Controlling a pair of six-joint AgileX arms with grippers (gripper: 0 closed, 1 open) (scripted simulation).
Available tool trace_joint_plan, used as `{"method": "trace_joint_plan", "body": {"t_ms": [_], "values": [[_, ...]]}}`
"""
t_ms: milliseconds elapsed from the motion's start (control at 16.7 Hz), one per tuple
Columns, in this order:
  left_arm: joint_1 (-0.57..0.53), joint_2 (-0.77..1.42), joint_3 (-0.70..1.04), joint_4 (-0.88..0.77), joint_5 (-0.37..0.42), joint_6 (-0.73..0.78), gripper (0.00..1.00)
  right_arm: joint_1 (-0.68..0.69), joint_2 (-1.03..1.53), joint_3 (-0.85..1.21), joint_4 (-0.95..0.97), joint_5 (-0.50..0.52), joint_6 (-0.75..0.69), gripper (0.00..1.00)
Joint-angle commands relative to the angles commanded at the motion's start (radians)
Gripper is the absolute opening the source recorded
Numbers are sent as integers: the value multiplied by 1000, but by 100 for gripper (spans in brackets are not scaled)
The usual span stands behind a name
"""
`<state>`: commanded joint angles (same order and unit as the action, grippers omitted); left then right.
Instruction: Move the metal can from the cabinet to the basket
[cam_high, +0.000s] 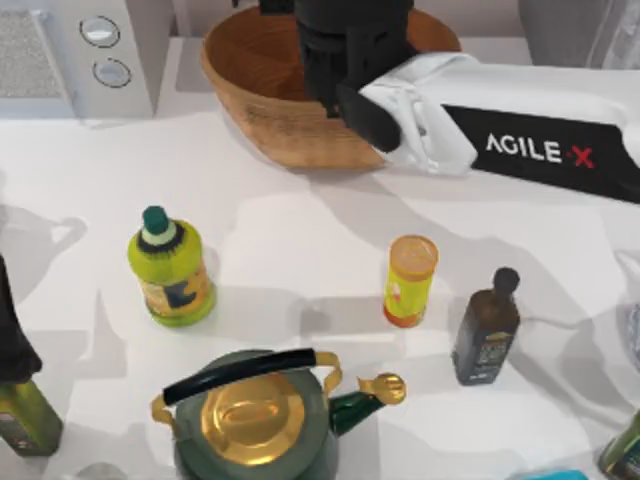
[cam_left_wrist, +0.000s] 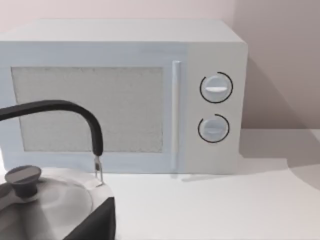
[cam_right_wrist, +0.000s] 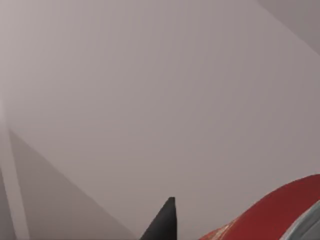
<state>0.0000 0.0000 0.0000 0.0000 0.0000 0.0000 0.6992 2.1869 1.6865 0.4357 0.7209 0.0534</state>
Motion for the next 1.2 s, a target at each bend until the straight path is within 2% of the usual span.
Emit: {"method": "trace_joint_plan", "body": {"t_ms": [660,1200], "values": [[0,0,0,0,0,0,100,-29,81,86,-3,-27,-3,0],[0,0,0,0,0,0,100,-29,81,86,-3,-27,-3,68]]}}
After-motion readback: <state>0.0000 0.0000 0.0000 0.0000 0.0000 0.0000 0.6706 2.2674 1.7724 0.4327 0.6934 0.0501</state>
